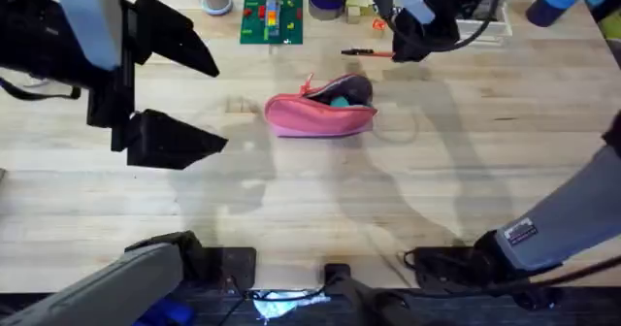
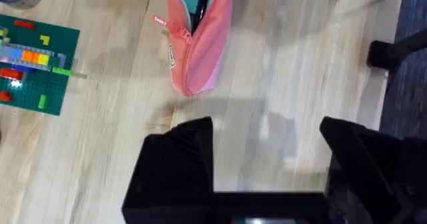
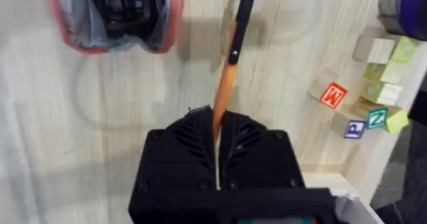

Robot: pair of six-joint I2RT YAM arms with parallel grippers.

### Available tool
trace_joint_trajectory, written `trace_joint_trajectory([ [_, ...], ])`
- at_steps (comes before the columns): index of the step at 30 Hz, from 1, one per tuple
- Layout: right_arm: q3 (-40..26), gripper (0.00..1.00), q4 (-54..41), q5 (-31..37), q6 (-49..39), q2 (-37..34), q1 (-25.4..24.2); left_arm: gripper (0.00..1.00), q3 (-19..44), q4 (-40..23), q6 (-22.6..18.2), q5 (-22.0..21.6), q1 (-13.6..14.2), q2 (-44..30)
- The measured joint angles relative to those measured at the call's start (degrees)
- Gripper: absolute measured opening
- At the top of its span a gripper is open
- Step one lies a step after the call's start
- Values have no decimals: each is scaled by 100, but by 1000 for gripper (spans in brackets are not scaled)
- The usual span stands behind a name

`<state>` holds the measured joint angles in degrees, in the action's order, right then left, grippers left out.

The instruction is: Unzip the bag, pick up the pens from the table one at a time and place them inside, then zip the bag closed.

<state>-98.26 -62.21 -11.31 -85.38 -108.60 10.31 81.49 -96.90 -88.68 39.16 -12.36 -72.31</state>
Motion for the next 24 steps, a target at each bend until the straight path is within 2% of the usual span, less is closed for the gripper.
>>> trace_joint_trajectory([
  [12, -1, 32, -1040, 19, -961, 779, -4, 995, 0, 0, 0, 2, 0, 0],
  [24, -4, 34, -1339, 18, -1545, 813, 95, 995, 0, 0, 0, 2, 0, 0],
])
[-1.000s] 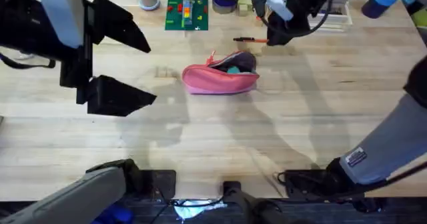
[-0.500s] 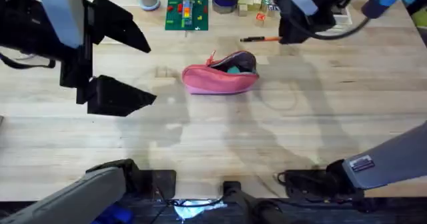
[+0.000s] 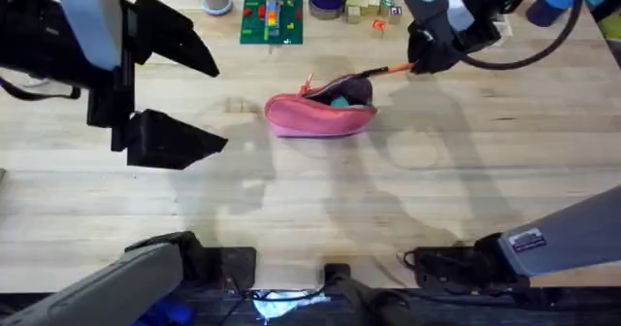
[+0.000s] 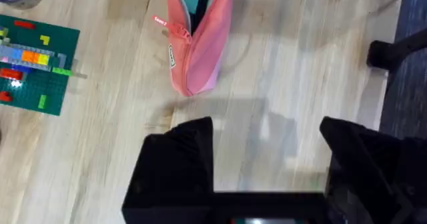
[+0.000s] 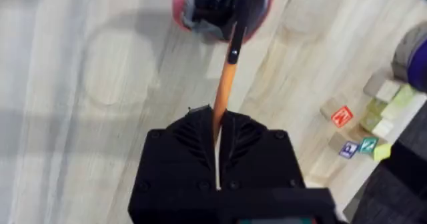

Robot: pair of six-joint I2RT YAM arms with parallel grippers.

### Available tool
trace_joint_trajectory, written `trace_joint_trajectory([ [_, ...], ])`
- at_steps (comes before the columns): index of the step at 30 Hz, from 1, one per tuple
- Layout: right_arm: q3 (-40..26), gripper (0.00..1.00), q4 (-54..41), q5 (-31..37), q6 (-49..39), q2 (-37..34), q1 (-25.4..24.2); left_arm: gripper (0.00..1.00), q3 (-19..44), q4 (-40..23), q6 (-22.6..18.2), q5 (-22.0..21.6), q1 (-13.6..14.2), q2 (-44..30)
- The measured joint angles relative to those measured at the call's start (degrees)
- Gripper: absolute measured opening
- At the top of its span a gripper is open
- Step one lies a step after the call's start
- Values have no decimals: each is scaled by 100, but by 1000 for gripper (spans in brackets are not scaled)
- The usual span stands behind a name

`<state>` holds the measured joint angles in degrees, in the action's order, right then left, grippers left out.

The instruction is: Unzip the bag, pick up the pens from the table one at a time and place them inside, then zip the bag closed.

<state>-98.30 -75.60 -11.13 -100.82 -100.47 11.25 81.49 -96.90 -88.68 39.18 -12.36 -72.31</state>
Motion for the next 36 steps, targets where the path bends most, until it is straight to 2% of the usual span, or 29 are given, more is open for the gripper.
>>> trace_joint_trajectory([
  [5, 0, 34, -52, 0, 39, -2, 216, 995, 0, 0, 1, -2, 0, 0],
  [14, 0, 34, -91, 0, 620, -49, 623, 995, 0, 0, 0, -2, 0, 0],
  [25, 0, 33, -178, 0, 1231, -606, 930, 995, 0, 0, 0, -2, 0, 0],
  [36, 0, 33, 399, -3, 1492, -1000, 1284, 995, 0, 0, 1, -2, 0, 0],
])
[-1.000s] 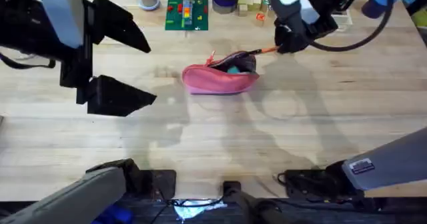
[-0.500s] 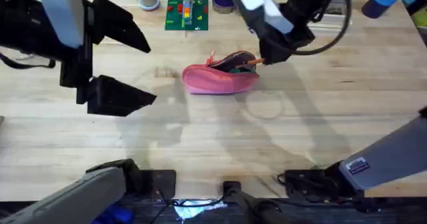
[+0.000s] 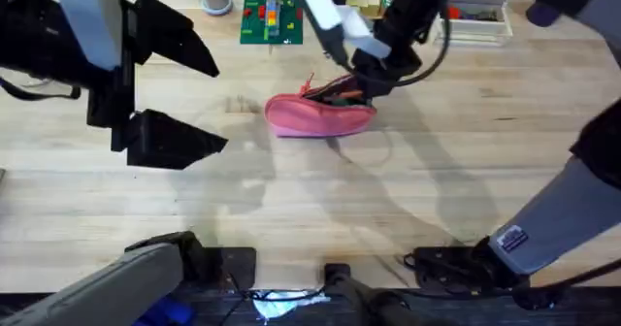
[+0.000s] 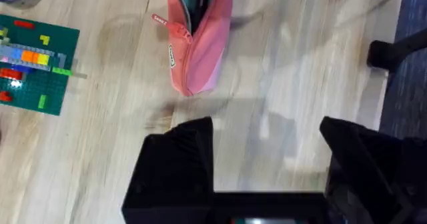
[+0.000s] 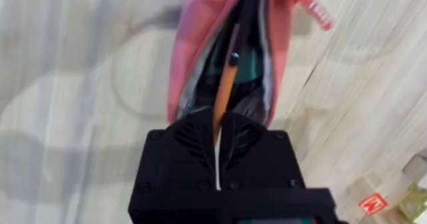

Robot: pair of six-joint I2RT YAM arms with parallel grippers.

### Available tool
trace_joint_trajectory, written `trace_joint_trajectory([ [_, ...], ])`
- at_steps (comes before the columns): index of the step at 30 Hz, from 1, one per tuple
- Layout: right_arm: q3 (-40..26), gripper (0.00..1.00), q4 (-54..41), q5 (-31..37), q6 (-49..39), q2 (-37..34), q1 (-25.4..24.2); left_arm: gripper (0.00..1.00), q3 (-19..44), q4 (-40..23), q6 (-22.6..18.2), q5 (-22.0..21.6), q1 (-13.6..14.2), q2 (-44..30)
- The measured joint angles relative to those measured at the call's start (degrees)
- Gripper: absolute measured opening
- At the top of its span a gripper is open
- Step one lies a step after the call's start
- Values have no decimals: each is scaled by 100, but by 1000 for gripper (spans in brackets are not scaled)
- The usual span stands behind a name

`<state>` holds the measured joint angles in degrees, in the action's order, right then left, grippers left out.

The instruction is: Unzip the bag, pick up the pens from the table one at a time and place them inside, then zip the bag closed.

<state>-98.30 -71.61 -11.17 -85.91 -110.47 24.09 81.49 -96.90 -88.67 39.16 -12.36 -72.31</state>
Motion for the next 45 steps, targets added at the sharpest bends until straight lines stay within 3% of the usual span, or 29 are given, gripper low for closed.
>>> trace_joint_trajectory([
  [21, 0, 33, 771, -22, 585, -628, 678, 995, 0, 0, 0, 0, 0, 0],
  [23, 0, 149, 768, -23, 623, -628, 683, 995, 0, 0, -1, 0, 0, 0],
  [28, 0, 878, 705, -19, 646, -630, 681, 995, 0, 0, 1, 0, 0, 0],
  [29, 0, 962, 692, -17, 642, -630, 681, 995, 0, 0, -1, 0, 0, 0],
  [45, 0, 995, 649, 88, 741, -630, 687, 995, 0, 4, 18, -160, -2, 0],
])
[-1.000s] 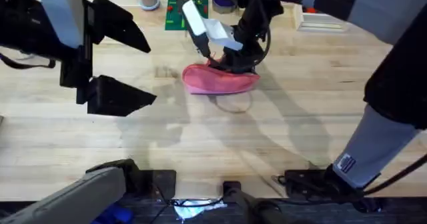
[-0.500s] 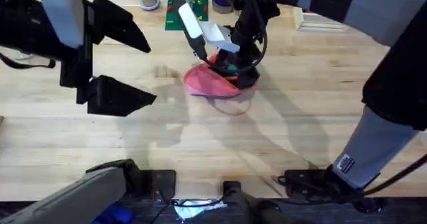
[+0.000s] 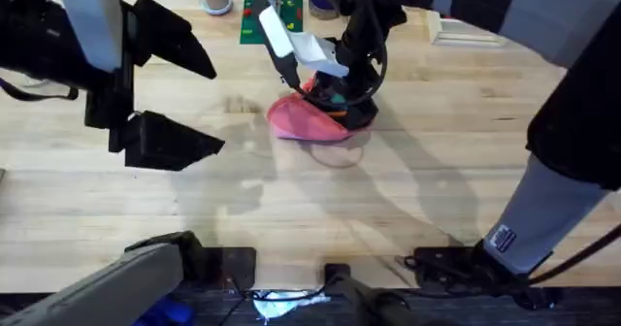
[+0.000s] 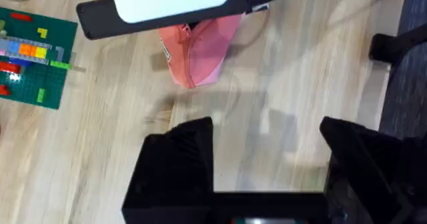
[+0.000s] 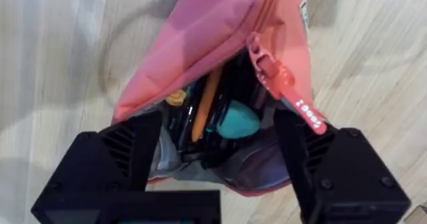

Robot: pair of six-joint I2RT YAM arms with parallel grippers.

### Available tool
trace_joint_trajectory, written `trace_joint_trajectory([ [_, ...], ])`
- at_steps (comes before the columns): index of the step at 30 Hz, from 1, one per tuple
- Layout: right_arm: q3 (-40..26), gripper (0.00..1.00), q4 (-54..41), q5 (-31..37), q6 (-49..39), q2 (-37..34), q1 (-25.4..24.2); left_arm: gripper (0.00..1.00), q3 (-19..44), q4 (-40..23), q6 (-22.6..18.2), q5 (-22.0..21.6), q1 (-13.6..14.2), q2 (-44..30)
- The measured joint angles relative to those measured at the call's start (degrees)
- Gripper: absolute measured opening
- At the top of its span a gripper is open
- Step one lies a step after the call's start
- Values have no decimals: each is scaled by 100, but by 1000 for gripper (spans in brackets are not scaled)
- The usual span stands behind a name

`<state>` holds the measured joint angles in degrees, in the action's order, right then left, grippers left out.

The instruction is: Unzip the bag, pick up the pens from the table one at a time and place them inside, then zip the bag closed.

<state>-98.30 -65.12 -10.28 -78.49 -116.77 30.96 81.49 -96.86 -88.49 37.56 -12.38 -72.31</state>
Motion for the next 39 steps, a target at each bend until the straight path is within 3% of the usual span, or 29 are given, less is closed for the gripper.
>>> trace_joint_trajectory([
  [3, 0, 995, 0, 0, 138, 11, 0, 995, 0, 186, 250, -25, -23, 0],
  [5, 0, 995, -4, 4, 245, 61, 0, 995, 0, 466, 651, -97, -82, 0],
  [6, 0, 995, -11, 32, 395, 260, -2, 995, 0, 886, 1601, -332, -211, 0],
  [9, 0, 995, -20, 42, 525, 581, -12, 996, 0, 1114, 2811, -683, -343, 0],
  [13, 0, 995, -32, 44, 631, 989, -17, 996, 0, 1212, 4109, -1052, -422, 0],
  [18, 0, 996, -37, 44, 703, 1331, -37, 995, 0, 1248, 5277, -1217, -422, 0],
  [27, 0, 996, -39, 46, 850, 1656, -153, 996, 0, 984, 6374, -1287, -422, 0],
  [32, 0, 996, -44, 45, 1054, 1670, -151, 995, 0, 704, 7198, -1302, -422, 0],
  [39, 0, 996, -311, 46, 1317, 1670, -152, 996, 0, 807, 7771, -1197, -422, 0],
])
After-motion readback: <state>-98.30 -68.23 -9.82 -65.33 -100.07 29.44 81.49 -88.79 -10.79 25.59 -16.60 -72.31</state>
